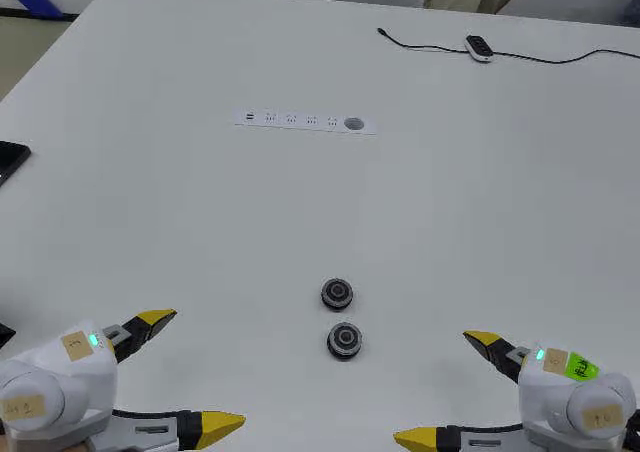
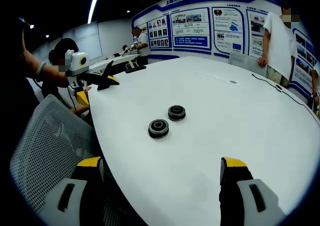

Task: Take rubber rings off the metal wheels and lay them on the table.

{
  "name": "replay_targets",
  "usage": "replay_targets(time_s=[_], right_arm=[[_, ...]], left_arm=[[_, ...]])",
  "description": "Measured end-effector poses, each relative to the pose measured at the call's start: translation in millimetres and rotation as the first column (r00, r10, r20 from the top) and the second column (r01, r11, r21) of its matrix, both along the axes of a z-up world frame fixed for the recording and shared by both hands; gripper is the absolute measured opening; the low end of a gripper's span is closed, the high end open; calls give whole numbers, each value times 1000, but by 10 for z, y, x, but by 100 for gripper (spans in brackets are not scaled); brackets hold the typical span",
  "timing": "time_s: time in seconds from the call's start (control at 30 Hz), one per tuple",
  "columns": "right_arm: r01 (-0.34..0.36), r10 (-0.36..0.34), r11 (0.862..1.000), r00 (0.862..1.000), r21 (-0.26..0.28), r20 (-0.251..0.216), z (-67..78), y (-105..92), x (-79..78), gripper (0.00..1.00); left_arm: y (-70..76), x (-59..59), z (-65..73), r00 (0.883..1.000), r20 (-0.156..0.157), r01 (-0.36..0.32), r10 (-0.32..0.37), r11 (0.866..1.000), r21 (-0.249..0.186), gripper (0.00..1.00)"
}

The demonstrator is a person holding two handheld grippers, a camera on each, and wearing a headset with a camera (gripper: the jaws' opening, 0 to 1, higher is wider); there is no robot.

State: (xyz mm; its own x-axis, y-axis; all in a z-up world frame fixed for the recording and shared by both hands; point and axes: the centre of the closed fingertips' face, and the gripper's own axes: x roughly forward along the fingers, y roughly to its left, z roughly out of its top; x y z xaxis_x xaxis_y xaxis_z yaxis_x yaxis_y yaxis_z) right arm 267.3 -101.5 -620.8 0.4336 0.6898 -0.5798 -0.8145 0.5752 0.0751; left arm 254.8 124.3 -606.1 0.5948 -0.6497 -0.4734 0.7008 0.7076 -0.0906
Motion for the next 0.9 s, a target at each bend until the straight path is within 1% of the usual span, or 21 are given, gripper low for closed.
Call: replay_targets(time_s=[0.13,0.2,0.27,0.4,0.47,0.57,0.9], right_arm=[[-3,3,1000,1000,6,-3,4,45,1,98],[-4,5,1000,1000,10,-4,8,69,8,97],[-6,6,1000,1000,14,-7,7,88,14,97],[-9,9,1000,1000,18,-12,1,122,19,97],[-10,11,1000,1000,19,-19,-10,130,20,96],[-10,11,1000,1000,22,-25,-16,142,17,96],[-10,11,999,999,37,-42,-45,189,8,95]], left_arm=[[-4,18,-9,1000,-1,4,-4,1000,4,92],[-9,26,-20,1000,-7,7,-7,1000,5,90],[-17,31,-30,1000,-8,14,-13,1000,16,88],[-31,42,-41,1000,-16,18,-18,1000,19,83],[-43,49,-41,1000,-14,23,-23,999,22,81],[-60,54,-49,999,-20,32,-31,999,27,77],[-185,88,-18,997,-24,70,-69,997,36,63]])
